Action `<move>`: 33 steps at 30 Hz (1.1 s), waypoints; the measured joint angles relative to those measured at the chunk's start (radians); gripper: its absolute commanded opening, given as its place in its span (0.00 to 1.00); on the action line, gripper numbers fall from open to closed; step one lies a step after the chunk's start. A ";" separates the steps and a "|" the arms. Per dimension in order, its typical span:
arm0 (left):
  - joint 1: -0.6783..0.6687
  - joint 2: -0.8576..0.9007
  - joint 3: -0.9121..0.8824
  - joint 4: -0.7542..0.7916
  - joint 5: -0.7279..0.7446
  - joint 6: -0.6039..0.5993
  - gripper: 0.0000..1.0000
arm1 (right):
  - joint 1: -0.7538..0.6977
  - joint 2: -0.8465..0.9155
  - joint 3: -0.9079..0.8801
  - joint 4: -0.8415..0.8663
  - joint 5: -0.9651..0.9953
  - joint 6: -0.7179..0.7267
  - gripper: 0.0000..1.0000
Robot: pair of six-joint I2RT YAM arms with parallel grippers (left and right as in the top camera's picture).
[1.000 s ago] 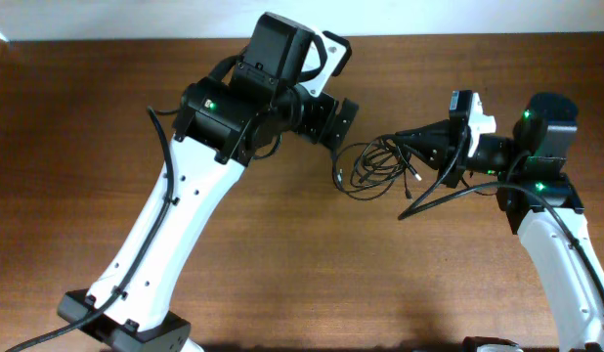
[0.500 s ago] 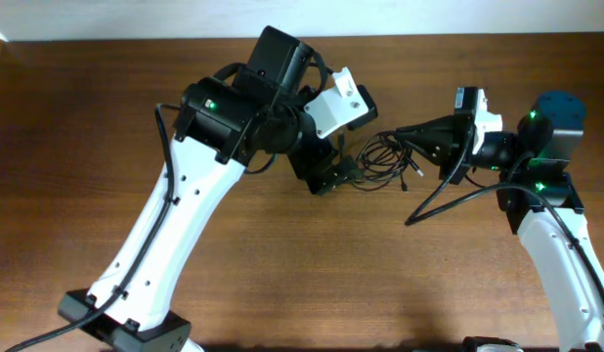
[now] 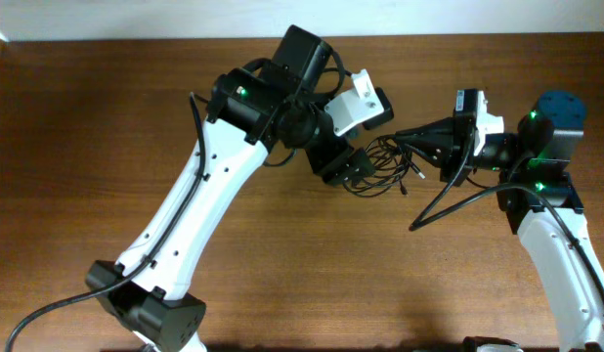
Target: Untangle cables
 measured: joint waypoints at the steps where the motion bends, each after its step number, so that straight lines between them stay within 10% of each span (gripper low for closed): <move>1: -0.006 0.002 0.000 0.000 0.002 0.000 0.73 | 0.000 0.000 0.000 0.000 -0.003 0.000 0.04; 2: -0.010 0.005 0.000 0.000 0.003 0.000 0.68 | 0.000 0.000 0.000 0.000 -0.006 -0.001 0.04; 6: -0.013 0.008 0.000 0.000 0.003 0.002 0.00 | 0.000 0.000 0.000 0.000 -0.007 -0.001 0.04; 15: -0.013 0.009 0.000 0.085 -0.043 -0.023 0.00 | 0.000 0.000 0.000 0.002 -0.014 0.006 0.04; 25: -0.018 0.009 0.000 0.190 -0.563 -0.460 0.00 | 0.000 0.000 0.000 0.003 -0.014 0.011 0.04; 26: -0.018 0.009 0.000 0.191 -0.613 -0.505 0.02 | 0.000 0.000 0.000 0.003 -0.014 0.011 0.04; 28: -0.018 0.009 0.000 0.190 -0.713 -0.584 0.97 | 0.000 0.000 0.000 0.003 -0.013 0.013 0.04; 33: -0.018 0.009 0.000 0.108 -0.801 -0.645 0.99 | 0.000 0.000 0.000 0.007 -0.001 0.023 0.04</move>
